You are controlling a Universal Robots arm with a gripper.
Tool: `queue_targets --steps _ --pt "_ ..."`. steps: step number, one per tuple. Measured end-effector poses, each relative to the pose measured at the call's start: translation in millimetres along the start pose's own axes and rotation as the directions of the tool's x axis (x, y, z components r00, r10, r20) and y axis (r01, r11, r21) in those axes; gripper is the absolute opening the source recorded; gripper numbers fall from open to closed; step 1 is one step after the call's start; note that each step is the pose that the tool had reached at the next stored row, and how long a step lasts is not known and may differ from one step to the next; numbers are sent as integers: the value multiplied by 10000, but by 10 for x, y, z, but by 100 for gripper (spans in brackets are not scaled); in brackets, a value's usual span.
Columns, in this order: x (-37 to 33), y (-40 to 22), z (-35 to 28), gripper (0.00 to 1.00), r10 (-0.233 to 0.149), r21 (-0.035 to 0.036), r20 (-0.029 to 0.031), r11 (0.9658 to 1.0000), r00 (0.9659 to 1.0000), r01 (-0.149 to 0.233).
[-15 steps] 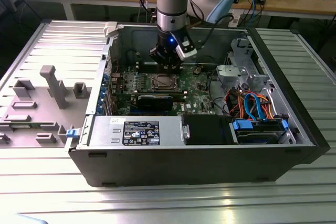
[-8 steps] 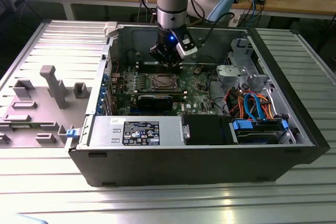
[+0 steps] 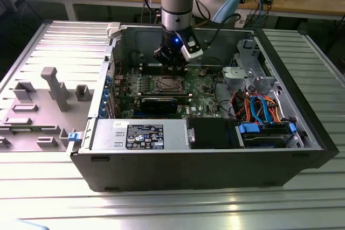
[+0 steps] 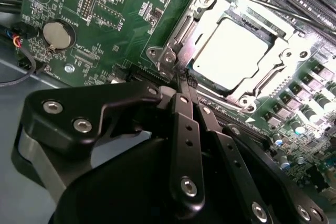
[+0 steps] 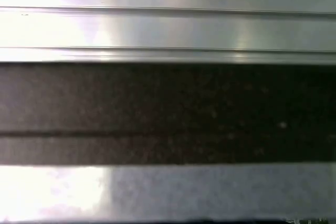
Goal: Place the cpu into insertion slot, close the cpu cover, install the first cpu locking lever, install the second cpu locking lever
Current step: 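Install the first cpu locking lever, then install the second cpu locking lever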
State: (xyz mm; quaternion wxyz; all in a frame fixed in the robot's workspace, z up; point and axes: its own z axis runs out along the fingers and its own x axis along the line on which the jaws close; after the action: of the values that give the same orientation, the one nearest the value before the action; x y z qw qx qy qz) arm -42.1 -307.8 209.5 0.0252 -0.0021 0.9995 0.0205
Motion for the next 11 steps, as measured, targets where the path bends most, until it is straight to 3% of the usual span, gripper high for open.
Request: queue_targets --steps 11 --pt "0 -19 -1 11 0 -1 0 10000 10000 0"
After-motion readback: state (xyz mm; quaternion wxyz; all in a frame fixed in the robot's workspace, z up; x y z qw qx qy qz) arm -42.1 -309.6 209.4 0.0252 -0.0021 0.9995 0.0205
